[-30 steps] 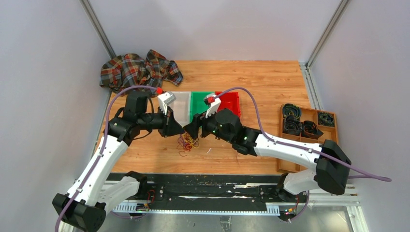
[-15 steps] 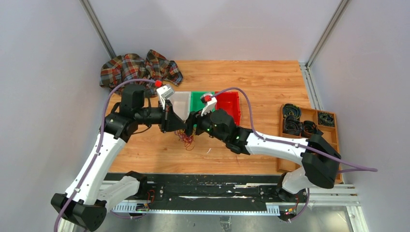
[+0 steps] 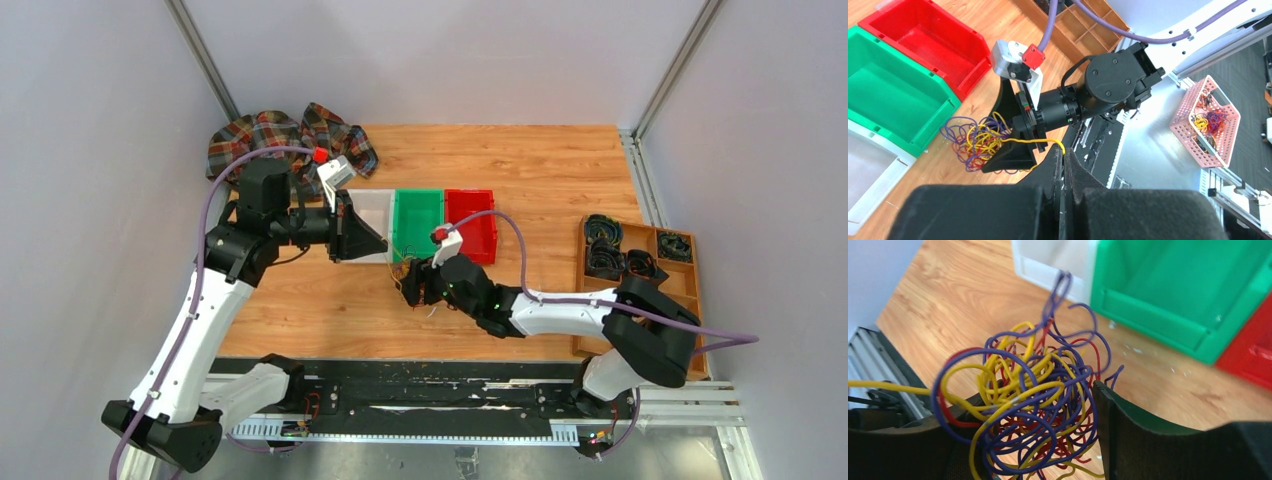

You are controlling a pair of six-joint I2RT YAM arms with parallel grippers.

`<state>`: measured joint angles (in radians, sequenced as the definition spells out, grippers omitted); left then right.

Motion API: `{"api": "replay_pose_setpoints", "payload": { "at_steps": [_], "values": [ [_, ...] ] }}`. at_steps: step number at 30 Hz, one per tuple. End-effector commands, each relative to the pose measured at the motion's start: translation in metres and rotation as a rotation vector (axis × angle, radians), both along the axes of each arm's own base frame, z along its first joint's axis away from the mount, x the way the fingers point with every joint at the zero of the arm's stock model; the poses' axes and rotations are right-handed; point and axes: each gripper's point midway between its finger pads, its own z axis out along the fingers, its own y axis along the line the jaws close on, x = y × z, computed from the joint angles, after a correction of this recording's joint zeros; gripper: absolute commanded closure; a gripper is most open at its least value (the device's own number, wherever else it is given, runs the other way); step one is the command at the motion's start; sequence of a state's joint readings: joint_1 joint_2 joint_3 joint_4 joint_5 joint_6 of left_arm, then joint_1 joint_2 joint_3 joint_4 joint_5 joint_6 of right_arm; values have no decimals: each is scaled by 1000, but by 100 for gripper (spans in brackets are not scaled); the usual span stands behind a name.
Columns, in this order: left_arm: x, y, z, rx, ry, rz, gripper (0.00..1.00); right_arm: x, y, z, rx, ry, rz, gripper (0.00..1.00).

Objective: Untangle the cables

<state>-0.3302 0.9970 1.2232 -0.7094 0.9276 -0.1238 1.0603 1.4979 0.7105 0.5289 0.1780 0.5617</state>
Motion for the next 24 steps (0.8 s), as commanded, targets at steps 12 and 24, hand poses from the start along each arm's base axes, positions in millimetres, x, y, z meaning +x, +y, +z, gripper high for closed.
{"api": "replay_pose_setpoints", "payload": {
  "at_steps": [12,24],
  "values": [
    [5,0,85,-56,-231,22,99,-27,-60,-78,-83,117,-109,33],
    [14,18,157,-35,-489,131,100,-45,-83,-118,-134,212,-125,32]
  ]
}}
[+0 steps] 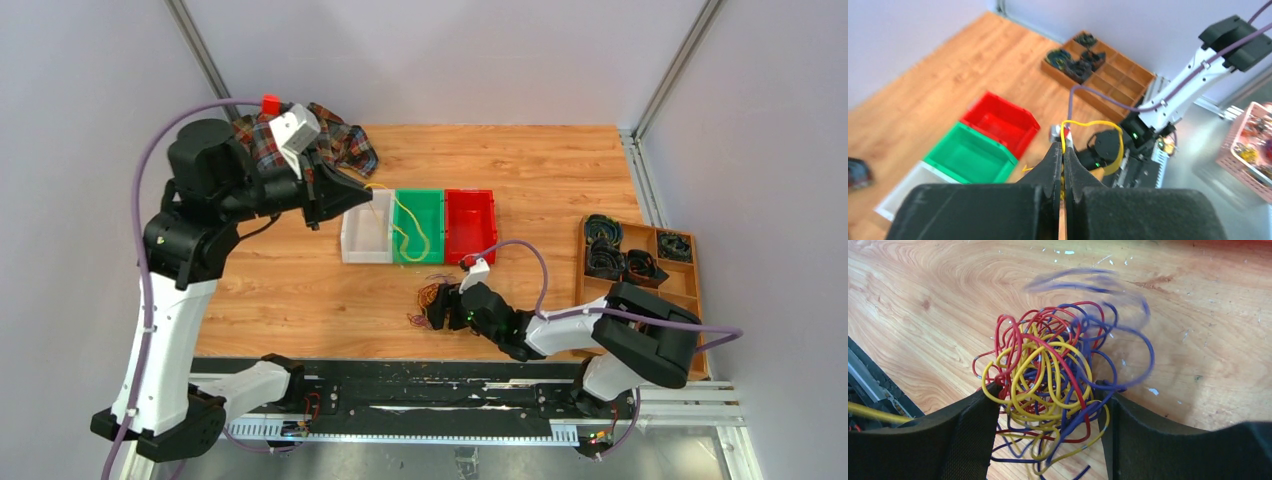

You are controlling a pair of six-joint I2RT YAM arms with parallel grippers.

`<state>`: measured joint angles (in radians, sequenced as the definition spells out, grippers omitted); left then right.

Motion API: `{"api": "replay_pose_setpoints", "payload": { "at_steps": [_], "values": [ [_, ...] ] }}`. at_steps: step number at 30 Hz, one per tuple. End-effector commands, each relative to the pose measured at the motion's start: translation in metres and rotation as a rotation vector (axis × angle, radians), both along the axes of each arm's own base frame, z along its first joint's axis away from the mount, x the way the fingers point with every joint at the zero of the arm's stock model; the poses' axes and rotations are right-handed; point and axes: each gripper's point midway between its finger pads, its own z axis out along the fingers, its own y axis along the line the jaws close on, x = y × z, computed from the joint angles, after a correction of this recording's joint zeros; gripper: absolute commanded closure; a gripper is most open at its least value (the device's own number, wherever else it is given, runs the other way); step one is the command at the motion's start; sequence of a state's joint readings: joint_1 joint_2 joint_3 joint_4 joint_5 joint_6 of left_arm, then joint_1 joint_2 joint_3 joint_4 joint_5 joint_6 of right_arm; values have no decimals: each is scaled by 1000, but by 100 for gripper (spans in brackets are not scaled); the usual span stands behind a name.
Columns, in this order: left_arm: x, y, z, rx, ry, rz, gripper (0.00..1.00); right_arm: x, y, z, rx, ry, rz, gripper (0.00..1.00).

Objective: Untangle the cables

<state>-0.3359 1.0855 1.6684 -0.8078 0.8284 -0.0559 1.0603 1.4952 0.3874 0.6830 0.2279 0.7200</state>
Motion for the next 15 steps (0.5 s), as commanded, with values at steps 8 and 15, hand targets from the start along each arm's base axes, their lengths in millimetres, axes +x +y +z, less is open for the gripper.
{"api": "replay_pose_setpoints", "payload": {
  "at_steps": [8,15],
  "values": [
    [13,14,55,-13,-211,119,100,-11,-15,3,-80,-1,33,31],
    [17,15,63,-19,-227,138,100,-11,-16,63,-89,-103,101,26]
  ]
}}
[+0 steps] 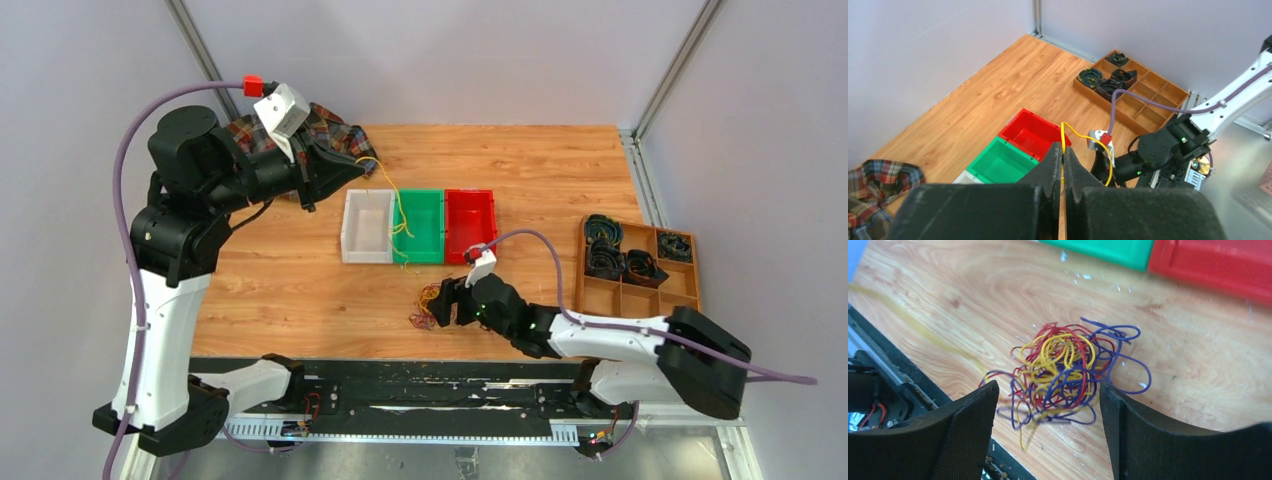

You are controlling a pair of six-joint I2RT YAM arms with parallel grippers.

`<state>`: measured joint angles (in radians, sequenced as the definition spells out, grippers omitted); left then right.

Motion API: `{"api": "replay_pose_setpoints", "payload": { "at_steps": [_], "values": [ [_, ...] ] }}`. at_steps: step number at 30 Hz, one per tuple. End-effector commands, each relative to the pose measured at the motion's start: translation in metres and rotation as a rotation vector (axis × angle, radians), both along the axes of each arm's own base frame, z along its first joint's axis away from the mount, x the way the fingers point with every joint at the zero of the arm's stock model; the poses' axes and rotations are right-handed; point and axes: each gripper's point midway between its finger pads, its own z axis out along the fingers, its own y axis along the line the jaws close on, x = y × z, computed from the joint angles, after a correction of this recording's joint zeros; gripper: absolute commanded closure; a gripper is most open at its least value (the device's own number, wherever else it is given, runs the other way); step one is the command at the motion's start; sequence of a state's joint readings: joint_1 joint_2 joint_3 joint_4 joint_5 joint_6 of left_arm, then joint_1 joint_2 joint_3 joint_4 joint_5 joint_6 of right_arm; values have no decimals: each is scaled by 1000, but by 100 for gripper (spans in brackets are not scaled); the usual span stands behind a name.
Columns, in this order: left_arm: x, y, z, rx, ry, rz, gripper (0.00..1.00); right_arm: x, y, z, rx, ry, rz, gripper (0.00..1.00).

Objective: Untangle the cables

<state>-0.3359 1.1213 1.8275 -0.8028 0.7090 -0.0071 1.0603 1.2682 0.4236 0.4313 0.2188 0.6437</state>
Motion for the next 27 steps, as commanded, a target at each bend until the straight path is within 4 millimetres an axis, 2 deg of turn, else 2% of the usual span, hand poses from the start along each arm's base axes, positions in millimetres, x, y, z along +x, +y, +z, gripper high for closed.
{"api": "replay_pose_setpoints", "payload": {
  "at_steps": [1,3,8,10,12,14,17,20,23,27],
  "values": [
    [4,3,22,-19,-68,35,100,-6,-7,29,-58,-64,62,26],
    [7,8,40,-26,-120,66,99,-8,-12,25,-88,-64,72,26],
    [4,19,97,-78,-264,130,100,-19,-20,-3,-122,-3,89,29],
    [4,21,110,-96,-289,148,100,-24,-20,-13,-134,25,104,30],
    [5,21,117,-107,-299,152,100,-27,-19,-14,-151,34,123,32],
    [3,20,117,-114,-289,140,100,-25,-15,5,-152,-15,147,32],
    [1,17,113,-117,-268,124,100,-13,2,69,-71,-145,173,31],
    [-1,17,116,-126,-268,117,100,-6,26,118,-6,-254,233,28],
    [-3,16,120,-134,-271,109,100,-1,51,134,2,-321,293,27],
    [-5,18,120,-129,-286,112,99,1,87,139,26,-397,335,27]
  ]
}}
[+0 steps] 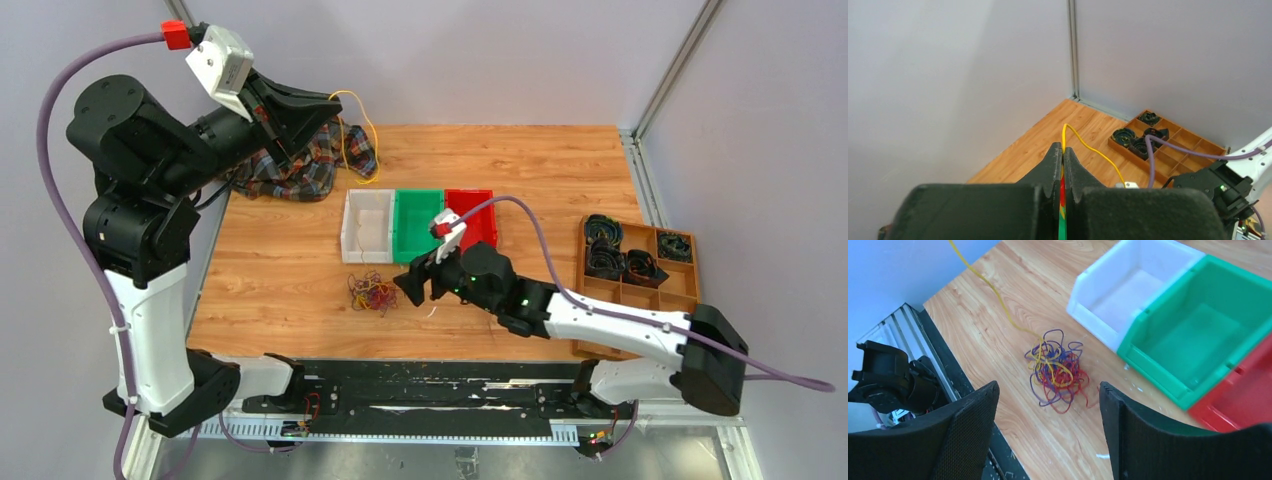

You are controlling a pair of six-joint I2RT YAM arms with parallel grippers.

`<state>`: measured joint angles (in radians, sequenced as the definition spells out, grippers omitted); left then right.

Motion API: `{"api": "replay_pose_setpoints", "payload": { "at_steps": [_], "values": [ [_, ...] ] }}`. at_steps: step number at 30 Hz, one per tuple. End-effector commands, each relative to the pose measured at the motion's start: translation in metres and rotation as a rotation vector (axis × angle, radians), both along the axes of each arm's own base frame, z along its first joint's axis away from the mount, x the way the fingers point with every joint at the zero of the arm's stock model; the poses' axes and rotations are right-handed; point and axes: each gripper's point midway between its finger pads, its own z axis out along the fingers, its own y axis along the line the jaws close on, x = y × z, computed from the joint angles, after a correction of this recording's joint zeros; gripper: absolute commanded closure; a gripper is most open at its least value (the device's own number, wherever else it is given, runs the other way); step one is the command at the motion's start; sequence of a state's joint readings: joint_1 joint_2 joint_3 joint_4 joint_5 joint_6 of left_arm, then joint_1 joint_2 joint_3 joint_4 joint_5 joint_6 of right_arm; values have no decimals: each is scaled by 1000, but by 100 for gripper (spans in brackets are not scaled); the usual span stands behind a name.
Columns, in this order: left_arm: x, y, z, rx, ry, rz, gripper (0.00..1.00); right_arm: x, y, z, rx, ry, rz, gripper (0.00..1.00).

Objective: Untangle the cables

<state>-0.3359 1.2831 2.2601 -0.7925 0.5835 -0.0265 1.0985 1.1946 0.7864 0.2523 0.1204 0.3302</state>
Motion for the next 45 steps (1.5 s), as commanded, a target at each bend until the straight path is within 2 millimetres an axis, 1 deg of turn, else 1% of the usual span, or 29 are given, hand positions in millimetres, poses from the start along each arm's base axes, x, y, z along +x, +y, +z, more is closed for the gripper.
{"api": "replay_pose_setpoints", "payload": {
  "at_steps": [1,4,6,12,15,17,18,21,24,27,31,36,38,42,43,45],
  "values": [
    [-13,3,12,-14,-44,-12,100,-4,40,-10,-26,-103,87,26],
    [-16,2,12,-12,-50,-20,100,0,63,-3,-8,-151,87,26],
    [-18,2,14,-13,-56,-26,100,6,77,-2,-10,-165,72,26],
    [-27,6,25,-21,-97,-23,99,23,107,-5,13,-185,44,27],
    [-31,9,32,-25,-128,-13,100,30,115,-23,-22,-171,22,29],
    [-34,13,39,-35,-156,6,100,35,117,-39,-51,-159,4,31],
    [-37,18,50,-48,-203,30,100,38,117,-59,-84,-138,-11,34],
    [-39,29,68,-84,-263,95,100,40,118,-81,-121,-107,-22,39],
    [-37,42,84,-125,-314,173,100,38,115,-103,-157,-70,-26,43],
    [-37,56,102,-175,-384,251,100,33,106,-126,-191,-31,-32,45],
    [-43,75,131,-241,-491,339,100,26,85,-153,-234,11,-53,47],
    [-43,100,161,-318,-622,473,100,16,57,-176,-247,56,-83,50],
    [-42,110,172,-347,-682,536,100,13,48,-182,-255,68,-90,50],
    [-45,125,193,-400,-787,618,100,6,34,-186,-249,87,-97,48],
    [-43,126,196,-407,-787,625,100,4,31,-188,-246,93,-99,47],
    [-38,119,195,-392,-763,598,100,1,29,-185,-229,95,-90,44]
  ]
}}
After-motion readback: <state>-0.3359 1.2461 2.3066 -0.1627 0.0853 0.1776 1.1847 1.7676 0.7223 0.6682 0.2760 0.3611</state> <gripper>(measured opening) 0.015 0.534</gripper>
